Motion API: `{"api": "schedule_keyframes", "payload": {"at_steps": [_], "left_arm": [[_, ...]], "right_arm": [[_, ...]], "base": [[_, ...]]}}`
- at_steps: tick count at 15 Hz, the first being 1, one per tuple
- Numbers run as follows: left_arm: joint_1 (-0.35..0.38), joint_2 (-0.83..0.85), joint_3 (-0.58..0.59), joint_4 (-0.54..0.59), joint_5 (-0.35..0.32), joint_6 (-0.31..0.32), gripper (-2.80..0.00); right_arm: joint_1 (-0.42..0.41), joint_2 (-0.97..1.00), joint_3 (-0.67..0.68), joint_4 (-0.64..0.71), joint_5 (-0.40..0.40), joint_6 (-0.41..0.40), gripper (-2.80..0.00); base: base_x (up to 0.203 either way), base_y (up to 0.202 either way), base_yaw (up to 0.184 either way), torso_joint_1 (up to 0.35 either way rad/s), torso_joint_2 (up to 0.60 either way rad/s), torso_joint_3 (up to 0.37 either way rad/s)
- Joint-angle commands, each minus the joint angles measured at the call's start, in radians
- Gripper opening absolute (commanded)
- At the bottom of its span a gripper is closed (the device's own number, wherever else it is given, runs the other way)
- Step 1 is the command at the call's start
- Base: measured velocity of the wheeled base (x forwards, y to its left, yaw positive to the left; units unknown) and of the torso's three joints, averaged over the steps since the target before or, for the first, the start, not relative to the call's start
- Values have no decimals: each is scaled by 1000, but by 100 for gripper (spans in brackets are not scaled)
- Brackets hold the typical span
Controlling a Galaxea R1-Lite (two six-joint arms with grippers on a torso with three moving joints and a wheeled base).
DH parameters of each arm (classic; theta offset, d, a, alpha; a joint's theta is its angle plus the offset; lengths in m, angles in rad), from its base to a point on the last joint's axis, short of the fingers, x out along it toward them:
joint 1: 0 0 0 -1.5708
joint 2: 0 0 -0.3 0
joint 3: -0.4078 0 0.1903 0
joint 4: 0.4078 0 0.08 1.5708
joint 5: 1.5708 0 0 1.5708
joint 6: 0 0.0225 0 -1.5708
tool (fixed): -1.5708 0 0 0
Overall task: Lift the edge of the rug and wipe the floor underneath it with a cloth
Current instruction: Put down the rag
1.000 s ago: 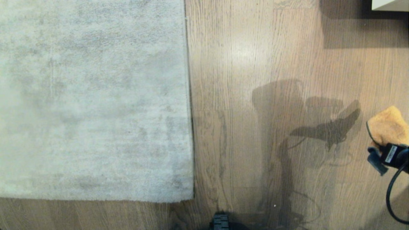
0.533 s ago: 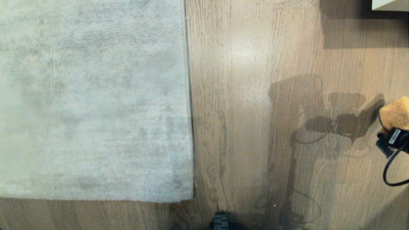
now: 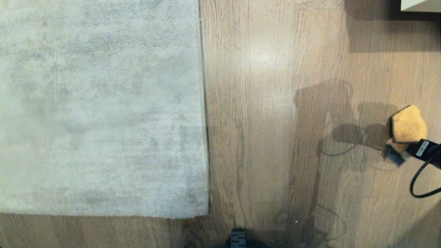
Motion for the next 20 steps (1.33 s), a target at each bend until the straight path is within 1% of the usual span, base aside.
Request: {"api": "schedule_keyframes", "payload": {"at_steps": [1, 5, 8, 12, 15, 16, 18, 20], "left_arm": [[0, 0, 0, 0, -1, 0, -280], [0, 0, 0, 0, 0, 0, -280], [0, 0, 0, 0, 0, 0, -280], [0, 0, 0, 0, 0, 0, -280], [0, 0, 0, 0, 0, 0, -280], [0, 0, 0, 0, 1, 0, -280], [0, 0, 0, 0, 1, 0, -280], [0, 0, 0, 0, -1, 0, -280]], "right_arm": [[1, -6, 9, -2, 0, 1, 0], [1, -56, 52, -1, -2, 6, 0], [5, -154, 113, 22, 0, 6, 0], [32, -330, 186, 153, 0, 5, 0], [98, -487, 246, 227, -3, -1, 0], [135, -537, 272, 235, -5, -2, -280], [212, -623, 324, 241, -11, -16, -280], [247, -686, 369, 243, -14, -66, -280]], "base": [[0, 0, 0, 0, 0, 0], [0, 0, 0, 0, 0, 0], [0, 0, 0, 0, 0, 0], [0, 0, 0, 0, 0, 0], [0, 0, 0, 0, 0, 0], [0, 0, 0, 0, 0, 0], [0, 0, 0, 0, 0, 0], [0, 0, 0, 0, 0, 0]]}}
